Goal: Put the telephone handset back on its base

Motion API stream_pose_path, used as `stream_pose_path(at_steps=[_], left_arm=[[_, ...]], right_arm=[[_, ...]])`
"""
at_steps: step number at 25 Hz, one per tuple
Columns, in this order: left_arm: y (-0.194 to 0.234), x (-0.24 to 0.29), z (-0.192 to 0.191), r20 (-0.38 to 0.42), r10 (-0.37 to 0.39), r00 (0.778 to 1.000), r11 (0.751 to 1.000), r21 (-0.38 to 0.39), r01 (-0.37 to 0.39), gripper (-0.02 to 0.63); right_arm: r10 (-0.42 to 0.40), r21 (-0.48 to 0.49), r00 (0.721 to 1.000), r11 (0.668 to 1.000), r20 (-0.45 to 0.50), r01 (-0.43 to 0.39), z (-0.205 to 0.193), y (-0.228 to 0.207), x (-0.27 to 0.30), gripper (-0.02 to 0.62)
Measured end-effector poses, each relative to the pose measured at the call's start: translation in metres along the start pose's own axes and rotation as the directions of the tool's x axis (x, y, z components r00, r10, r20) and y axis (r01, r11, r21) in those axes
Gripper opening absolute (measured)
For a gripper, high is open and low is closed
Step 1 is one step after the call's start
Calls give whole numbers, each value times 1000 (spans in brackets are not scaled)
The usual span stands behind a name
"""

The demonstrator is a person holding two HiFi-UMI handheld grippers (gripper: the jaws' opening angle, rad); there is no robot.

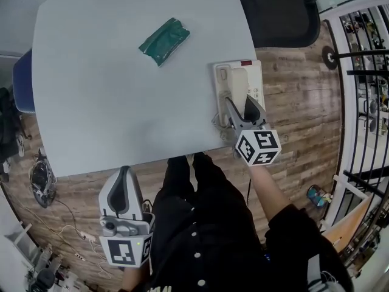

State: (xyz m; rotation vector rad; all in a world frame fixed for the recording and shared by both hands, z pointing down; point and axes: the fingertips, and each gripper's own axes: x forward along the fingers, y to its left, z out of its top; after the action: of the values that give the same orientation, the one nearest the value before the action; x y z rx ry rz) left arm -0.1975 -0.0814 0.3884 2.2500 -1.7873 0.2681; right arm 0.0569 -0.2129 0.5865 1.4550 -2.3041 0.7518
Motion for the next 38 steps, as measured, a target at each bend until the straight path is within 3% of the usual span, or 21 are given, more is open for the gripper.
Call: stream_pose_path(at_steps=[19, 38], left_arm=[[-2, 9, -23, -67, -25, 997, 998, -55, 22, 15], [3, 14, -34, -95, -28, 995, 997, -73, 21, 15]], right_arm=[[-108, 0, 993, 994, -38, 108, -16, -3, 27, 232], [-221, -157, 973, 965, -61, 209, -24, -2, 41, 235]])
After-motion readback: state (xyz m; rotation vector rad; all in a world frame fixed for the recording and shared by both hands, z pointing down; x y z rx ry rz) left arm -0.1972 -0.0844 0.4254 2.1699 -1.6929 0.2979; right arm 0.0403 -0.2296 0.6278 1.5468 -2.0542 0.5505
